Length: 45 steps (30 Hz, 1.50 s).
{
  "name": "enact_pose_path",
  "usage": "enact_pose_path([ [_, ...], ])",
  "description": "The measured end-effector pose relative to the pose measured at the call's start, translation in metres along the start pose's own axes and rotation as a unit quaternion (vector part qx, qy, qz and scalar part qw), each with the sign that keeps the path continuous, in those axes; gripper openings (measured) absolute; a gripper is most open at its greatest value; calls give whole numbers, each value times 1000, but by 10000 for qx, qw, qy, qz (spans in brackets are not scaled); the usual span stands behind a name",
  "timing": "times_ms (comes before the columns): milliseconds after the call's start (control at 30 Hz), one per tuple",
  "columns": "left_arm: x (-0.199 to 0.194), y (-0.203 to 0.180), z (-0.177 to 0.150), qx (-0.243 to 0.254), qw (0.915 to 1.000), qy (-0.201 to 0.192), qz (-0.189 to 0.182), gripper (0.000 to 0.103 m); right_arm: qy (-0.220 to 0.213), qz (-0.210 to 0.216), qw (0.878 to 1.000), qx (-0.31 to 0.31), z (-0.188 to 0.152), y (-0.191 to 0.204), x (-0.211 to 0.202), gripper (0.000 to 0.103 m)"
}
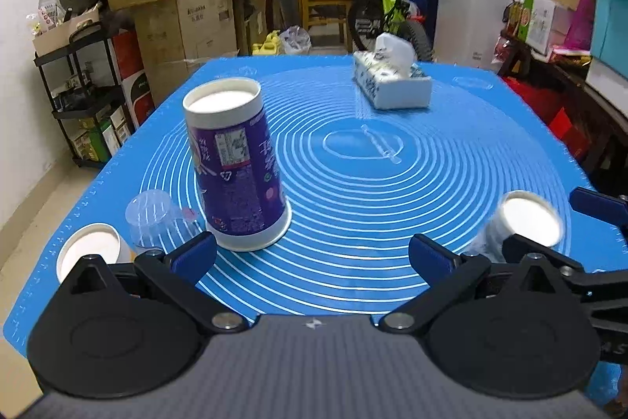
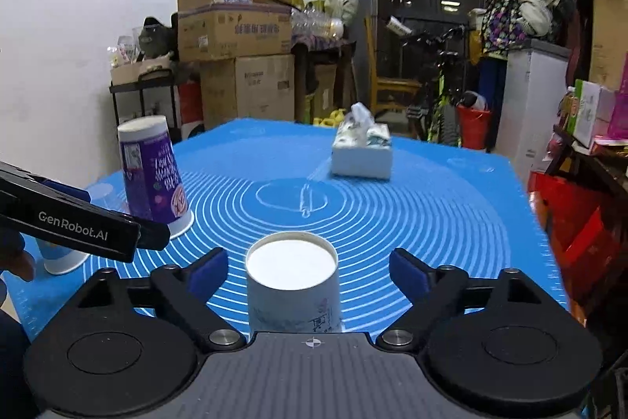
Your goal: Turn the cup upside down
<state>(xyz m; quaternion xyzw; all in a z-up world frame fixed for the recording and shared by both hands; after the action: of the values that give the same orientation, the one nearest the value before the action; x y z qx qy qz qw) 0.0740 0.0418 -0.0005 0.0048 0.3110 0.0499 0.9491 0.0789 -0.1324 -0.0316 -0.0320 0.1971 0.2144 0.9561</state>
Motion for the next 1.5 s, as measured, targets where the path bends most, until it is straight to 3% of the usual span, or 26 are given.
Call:
enact_pose_path([
  [533,-30,-44,-34,453,9969,101,-633,102,409,-394,9966,590,-23,-24,-66,91],
  [1500,-38,-50,-45,559,9958,130,-710,102,552,-416,9965,464,-27,-25,-79,91],
])
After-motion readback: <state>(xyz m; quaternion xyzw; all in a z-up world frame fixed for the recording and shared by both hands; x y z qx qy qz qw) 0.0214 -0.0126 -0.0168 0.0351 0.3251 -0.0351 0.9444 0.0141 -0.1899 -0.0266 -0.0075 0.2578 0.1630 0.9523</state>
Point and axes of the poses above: each gripper's, at about its wrist camera, not at the fingertips, and x roughly the way its jaws point, y to its left, z to its top, the point moved 4 cm from there along x, roughly the way its jaws point, and after that the axes turned 2 degrees about -y, right-handed, at the moved point
